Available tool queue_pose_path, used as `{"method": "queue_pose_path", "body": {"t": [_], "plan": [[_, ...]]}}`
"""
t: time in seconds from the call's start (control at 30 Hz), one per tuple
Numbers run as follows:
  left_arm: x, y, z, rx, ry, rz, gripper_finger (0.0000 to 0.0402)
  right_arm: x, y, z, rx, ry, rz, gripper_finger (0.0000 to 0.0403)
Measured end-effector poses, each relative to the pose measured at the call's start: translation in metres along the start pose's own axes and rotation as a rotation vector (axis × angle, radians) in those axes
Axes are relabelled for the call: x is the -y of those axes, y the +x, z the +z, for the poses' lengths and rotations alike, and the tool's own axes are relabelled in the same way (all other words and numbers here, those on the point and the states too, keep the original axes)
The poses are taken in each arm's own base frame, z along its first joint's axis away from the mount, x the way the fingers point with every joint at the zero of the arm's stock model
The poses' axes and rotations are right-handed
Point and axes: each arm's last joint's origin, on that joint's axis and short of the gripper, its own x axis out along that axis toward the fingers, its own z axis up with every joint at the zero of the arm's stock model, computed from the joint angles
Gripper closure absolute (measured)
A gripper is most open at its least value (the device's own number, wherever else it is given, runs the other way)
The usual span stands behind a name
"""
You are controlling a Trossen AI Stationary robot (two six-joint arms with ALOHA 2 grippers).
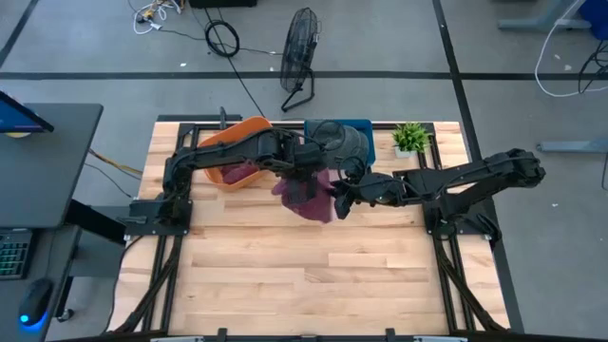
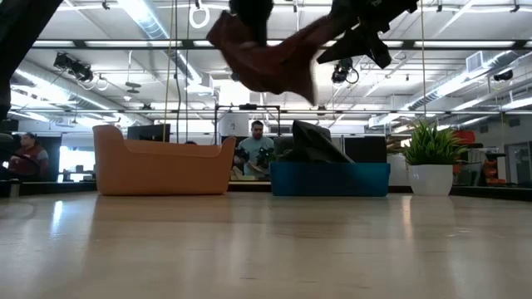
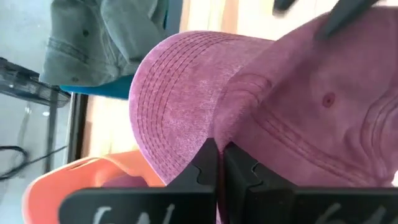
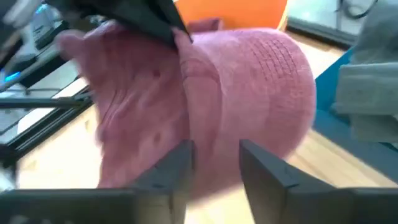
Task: Pick & Place hat
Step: Put the red cap into the orange bin
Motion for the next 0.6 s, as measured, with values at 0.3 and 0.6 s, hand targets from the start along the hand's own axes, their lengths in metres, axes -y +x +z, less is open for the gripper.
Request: {"method": "queue_pose_path", "body": {"t": [0.3,0.6], "plan": [[-0.045,-0.027,-0.026,-0.098,0.166,0.095,0.0398,-0.005,-0.032,0.01,0.03,0.047,0.122,0.0213],[-0.12,-0.058,-0.056,-0.054,0.194,0.094,0.0398,-0.007,-0.071,0.019,0.084,0.076,0.246,0.0237]]}}
